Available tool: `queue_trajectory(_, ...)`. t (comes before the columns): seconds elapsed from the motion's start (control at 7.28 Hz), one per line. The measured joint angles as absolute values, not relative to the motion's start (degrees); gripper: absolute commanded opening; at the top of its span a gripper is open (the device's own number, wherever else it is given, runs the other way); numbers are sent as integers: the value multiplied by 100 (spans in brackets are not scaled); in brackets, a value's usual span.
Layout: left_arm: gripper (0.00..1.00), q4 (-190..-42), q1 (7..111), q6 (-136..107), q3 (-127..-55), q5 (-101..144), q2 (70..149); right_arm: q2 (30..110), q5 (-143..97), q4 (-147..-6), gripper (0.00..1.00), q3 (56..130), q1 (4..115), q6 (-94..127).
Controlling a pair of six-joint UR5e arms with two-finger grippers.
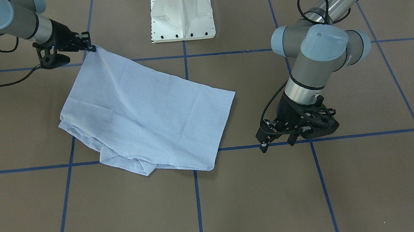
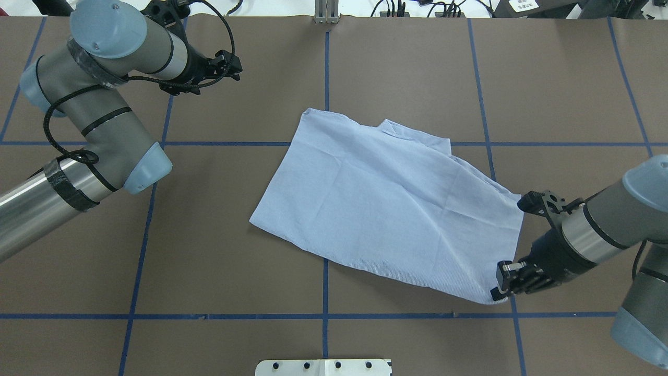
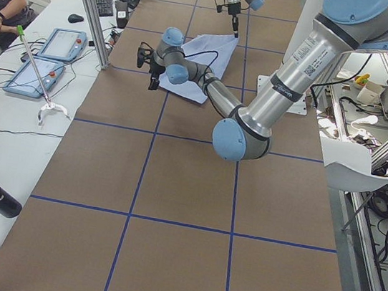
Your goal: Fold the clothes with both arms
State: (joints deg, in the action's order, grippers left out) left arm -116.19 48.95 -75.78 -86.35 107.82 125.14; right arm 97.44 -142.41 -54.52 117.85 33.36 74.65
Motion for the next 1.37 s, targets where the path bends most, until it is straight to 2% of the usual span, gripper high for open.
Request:
queue_trajectory(0.14,99,-11621,4894,-7582,-8645,10779,12501,9921,-14543,-5448,0,11948,3135,7536)
queue_trajectory(0.27,99,-11625,4891,-7582,-8657,10777,12482,9998,-14895,-5444,99,12016,3012,7616)
queue_trajectory(0.55,99,-11637,4885,-7573,-8664,10789,12472,9965,-15279,-5427,100,12032,2858,7734)
queue_trajectory(0.82,100,-11681,4812,-7566,-8724,10816,12465,9359,-15032,-5416,100,11848,3262,7767)
queue_trajectory(1.1,99,-11672,4471,-7673,-9206,10913,12258,8558,-13795,-5414,100,11720,3948,7733)
queue_trajectory(1.37,99,-11605,3967,-8711,-9831,11053,12076,8235,-12602,-5414,100,11683,4170,7702)
